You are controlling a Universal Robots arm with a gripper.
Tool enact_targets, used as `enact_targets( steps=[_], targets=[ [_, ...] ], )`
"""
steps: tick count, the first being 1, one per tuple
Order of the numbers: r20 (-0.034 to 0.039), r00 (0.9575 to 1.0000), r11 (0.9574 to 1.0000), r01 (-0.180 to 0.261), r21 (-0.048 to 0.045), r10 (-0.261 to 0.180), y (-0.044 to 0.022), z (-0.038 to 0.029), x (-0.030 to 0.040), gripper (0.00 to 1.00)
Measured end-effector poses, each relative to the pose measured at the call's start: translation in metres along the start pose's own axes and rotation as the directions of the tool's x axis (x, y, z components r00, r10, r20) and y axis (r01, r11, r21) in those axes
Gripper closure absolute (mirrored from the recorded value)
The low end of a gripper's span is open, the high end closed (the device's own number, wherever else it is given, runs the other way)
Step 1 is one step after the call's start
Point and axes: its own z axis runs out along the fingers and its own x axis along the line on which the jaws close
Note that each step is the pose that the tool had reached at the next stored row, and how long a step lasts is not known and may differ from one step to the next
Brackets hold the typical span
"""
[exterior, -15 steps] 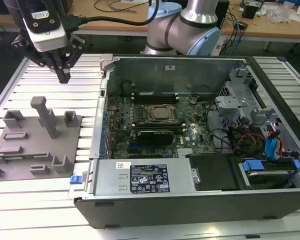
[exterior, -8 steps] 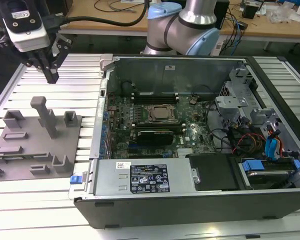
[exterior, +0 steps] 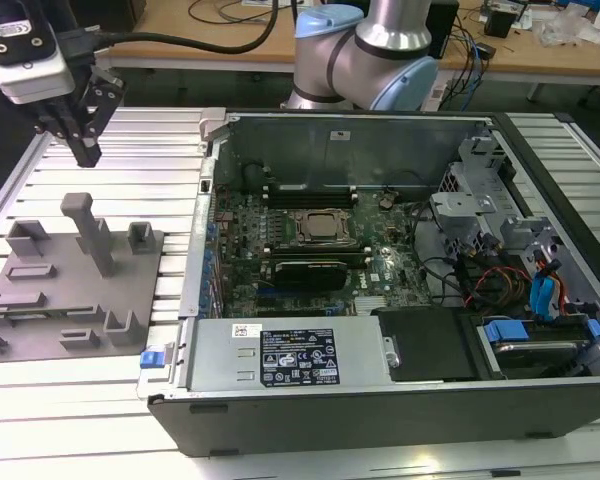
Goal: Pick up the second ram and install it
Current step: 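Reach for the second ram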
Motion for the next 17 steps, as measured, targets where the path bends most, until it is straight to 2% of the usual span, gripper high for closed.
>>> enact_targets(
  steps=[1,4,6,8,10,11,12,14,15,17],
  targets=[
    [0.0000,1.0000,1.0000,0.000,0.0001,0.000,-0.0001,-0.0001,0.0019,0.89],
    [-0.0001,1.0000,1.0000,0.000,0.0000,0.000,-0.0013,-0.0004,0.0173,0.89],
    [0.0000,1.0000,1.0000,0.000,0.0001,0.000,-0.0017,-0.0005,0.0232,0.89],
    [0.0000,1.0000,1.0000,0.000,0.0001,0.000,-0.0026,-0.0007,0.0345,0.89],
    [0.0000,1.0000,1.0000,0.000,0.0000,0.000,-0.0034,-0.0008,0.0404,0.89],
    [0.0000,1.0000,1.0000,0.000,0.0000,0.000,-0.0048,-0.0009,0.0472,0.89],
    [0.0000,1.0000,1.0000,0.000,0.0001,0.000,-0.0093,-0.0013,0.0553,0.89],
    [0.0000,1.0000,1.0000,0.000,0.0000,0.000,-0.0173,-0.0017,0.0639,0.89],
    [0.0000,1.0000,1.0000,0.000,0.0000,0.000,-0.0217,-0.0017,0.0663,0.89],
    [-0.0001,1.0000,1.0000,0.000,0.0000,0.000,-0.0262,-0.0019,0.0673,0.89]
  ],
)
